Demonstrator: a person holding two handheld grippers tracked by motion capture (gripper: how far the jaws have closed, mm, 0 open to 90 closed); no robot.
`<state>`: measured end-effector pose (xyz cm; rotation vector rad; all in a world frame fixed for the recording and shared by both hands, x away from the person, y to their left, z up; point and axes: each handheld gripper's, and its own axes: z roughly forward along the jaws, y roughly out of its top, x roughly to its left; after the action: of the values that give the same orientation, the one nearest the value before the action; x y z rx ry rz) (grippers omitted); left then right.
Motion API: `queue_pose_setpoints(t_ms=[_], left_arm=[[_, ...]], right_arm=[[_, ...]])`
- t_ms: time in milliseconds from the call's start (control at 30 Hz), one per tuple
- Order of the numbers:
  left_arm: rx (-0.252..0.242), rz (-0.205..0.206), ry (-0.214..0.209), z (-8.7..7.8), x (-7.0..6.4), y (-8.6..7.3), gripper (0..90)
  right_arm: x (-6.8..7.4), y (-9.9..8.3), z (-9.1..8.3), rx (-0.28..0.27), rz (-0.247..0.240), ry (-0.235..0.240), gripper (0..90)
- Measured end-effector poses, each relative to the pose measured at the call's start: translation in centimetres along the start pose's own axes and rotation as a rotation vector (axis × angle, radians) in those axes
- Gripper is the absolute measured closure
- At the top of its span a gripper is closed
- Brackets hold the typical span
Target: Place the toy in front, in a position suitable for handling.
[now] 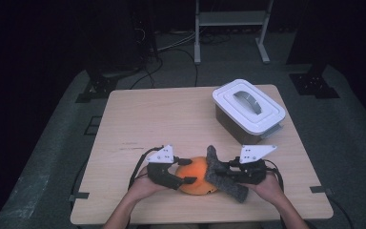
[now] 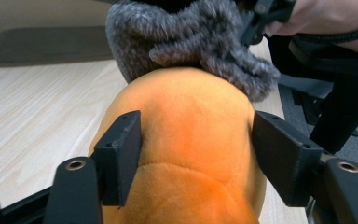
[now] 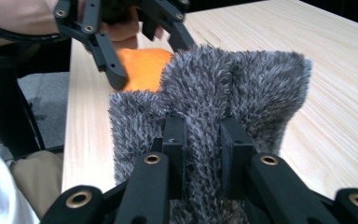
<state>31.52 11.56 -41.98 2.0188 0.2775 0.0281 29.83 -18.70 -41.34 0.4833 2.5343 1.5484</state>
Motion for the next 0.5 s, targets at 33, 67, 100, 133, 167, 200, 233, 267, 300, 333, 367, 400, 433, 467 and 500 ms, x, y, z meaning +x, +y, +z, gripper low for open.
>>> queue_pose_setpoints(t_ms=[33, 67, 100, 133, 167, 200, 233, 267, 300, 333, 367, 400, 433, 467, 500], left_arm=[[0.001, -0.004, 0.000, -0.1, 0.1, 0.1, 30.1], [-0.001, -0.010, 0.003, -0.1, 0.1, 0.2, 27.5], [0.000, -0.014, 0.011, -0.2, 0.1, 0.4, 24.8], [0.009, -0.020, 0.019, -0.1, 0.2, 0.5, 20.8], [0.020, -0.037, 0.022, 0.0, 0.3, 0.5, 16.6], [0.029, -0.049, 0.022, 0.2, 0.3, 0.4, 12.0], [0.045, -0.058, 0.015, 0.4, 0.4, 0.3, 9.1], [0.052, -0.070, 0.004, 0.6, 0.5, 0.2, 8.1], [0.059, -0.084, -0.010, 0.7, 0.6, 0.0, 8.0], [0.056, -0.093, -0.012, 0.8, 0.6, -0.1, 8.1], [0.057, -0.090, -0.015, 0.8, 0.5, -0.1, 11.1], [0.064, -0.075, -0.010, 0.8, 0.4, -0.1, 17.6], [0.064, -0.047, 0.005, 0.7, 0.3, 0.0, 24.8], [0.065, -0.030, 0.011, 0.6, 0.1, 0.0, 32.3], [0.062, -0.008, 0.025, 0.5, 0.0, 0.1, 35.9]], right_arm=[[0.1, 0.0, 0.2, 0.005, -0.005, 0.008, 74.4], [0.2, -0.2, 0.5, 0.010, -0.008, 0.024, 74.4], [0.3, -0.2, 0.6, 0.010, -0.010, 0.035, 74.5], [0.4, -0.2, 0.7, 0.010, -0.012, 0.048, 74.5], [0.6, -0.3, 0.7, 0.013, -0.018, 0.060, 74.5], [0.8, -0.3, 0.8, 0.017, -0.027, 0.067, 74.5], [0.9, -0.4, 0.8, 0.018, -0.031, 0.068, 74.4], [1.1, -0.5, 0.8, 0.023, -0.036, 0.075, 74.4], [1.1, -0.5, 0.9, 0.026, -0.039, 0.078, 74.4], [1.2, -0.5, 0.8, 0.029, -0.040, 0.079, 74.4], [1.1, -0.5, 0.8, 0.030, -0.037, 0.078, 74.4], [1.0, -0.5, 0.8, 0.032, -0.033, 0.079, 74.5], [0.9, -0.5, 0.7, 0.032, -0.032, 0.080, 74.6], [0.7, -0.4, 0.5, 0.024, -0.028, 0.076, 74.6], [0.6, -0.3, 0.5, 0.018, -0.027, 0.077, 74.7]])
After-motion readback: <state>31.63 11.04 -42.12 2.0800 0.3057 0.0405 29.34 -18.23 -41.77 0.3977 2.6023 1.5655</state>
